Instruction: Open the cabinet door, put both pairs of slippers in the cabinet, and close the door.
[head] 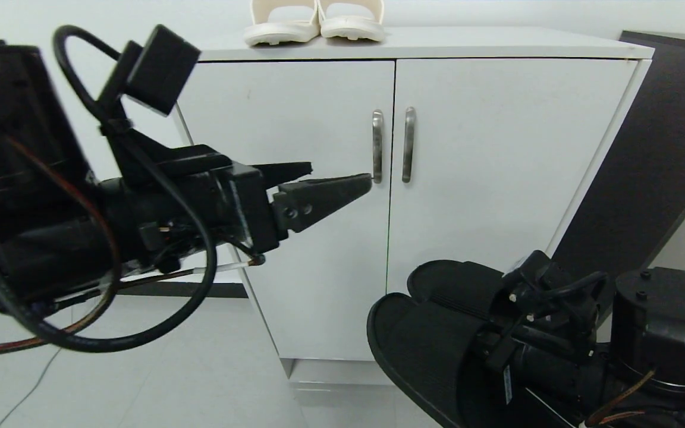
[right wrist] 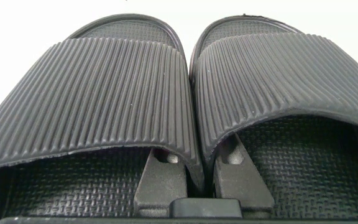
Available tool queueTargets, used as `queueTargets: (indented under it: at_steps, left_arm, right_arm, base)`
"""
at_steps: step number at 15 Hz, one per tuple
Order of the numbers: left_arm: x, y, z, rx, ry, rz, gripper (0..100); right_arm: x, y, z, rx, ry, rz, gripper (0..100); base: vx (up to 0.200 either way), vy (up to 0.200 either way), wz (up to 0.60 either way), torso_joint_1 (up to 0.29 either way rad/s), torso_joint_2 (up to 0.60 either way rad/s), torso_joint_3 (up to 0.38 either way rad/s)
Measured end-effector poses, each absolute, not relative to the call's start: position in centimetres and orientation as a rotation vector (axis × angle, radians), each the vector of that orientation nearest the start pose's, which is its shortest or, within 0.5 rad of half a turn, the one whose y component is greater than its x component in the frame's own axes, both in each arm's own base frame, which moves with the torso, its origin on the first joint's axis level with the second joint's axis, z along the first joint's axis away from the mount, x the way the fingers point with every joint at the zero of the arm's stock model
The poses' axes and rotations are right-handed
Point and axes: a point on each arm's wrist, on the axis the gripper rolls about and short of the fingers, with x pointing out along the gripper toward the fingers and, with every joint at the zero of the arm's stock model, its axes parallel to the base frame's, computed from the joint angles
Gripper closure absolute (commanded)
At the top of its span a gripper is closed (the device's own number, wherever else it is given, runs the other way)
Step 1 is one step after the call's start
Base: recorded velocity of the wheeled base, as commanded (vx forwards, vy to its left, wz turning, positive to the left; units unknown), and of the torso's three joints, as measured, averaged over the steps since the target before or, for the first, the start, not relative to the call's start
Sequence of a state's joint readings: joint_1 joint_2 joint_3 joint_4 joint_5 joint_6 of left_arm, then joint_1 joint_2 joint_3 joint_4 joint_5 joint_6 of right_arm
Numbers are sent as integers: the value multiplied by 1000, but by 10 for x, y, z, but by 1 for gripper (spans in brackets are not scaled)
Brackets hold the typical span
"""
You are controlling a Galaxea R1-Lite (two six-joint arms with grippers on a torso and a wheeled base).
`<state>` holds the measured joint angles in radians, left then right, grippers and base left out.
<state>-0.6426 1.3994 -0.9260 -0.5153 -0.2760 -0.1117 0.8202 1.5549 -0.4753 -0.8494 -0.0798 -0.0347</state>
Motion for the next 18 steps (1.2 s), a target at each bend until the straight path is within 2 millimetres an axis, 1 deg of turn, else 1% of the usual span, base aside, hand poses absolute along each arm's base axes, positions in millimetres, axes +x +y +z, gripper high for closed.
queueTargets:
  at_steps: [3, 6, 9, 10, 12, 14, 18]
  left_arm:
    - [205, -177, 292, -111, 9, -972, 0]
    - [218, -196, 296, -111, 10, -1071, 0]
    - [229, -208, 299, -142, 72, -1145, 0]
    - [232, -211, 300, -167, 90, -1187, 0]
    - [236, -215, 304, -230, 119, -1213, 0]
    - [240, -217, 306, -241, 115, -1199, 0]
    - [246, -226, 303, -248, 110, -1112, 0]
  right_arm:
    - [168, 178, 157, -138, 205, 740, 100]
    - [169, 179, 155, -142, 212, 739, 100]
    - [170, 180, 154, -143, 215, 739, 100]
    - [170, 180, 154, -144, 216, 739, 100]
    - [170, 180, 154, -143, 214, 739, 100]
    - [170, 180, 154, -143, 215, 739, 100]
    - [171, 181, 153, -145, 219, 739, 100]
  base:
    - [0, 0, 0, 0, 0, 0]
    - [0, 0, 0, 0, 0, 0]
    - [0, 0, 0, 0, 0, 0]
    - [0, 0, 0, 0, 0, 0]
    - [0, 0, 0, 0, 0, 0]
    - [0, 0, 0, 0, 0, 0]
    - [0, 0, 0, 0, 0, 0]
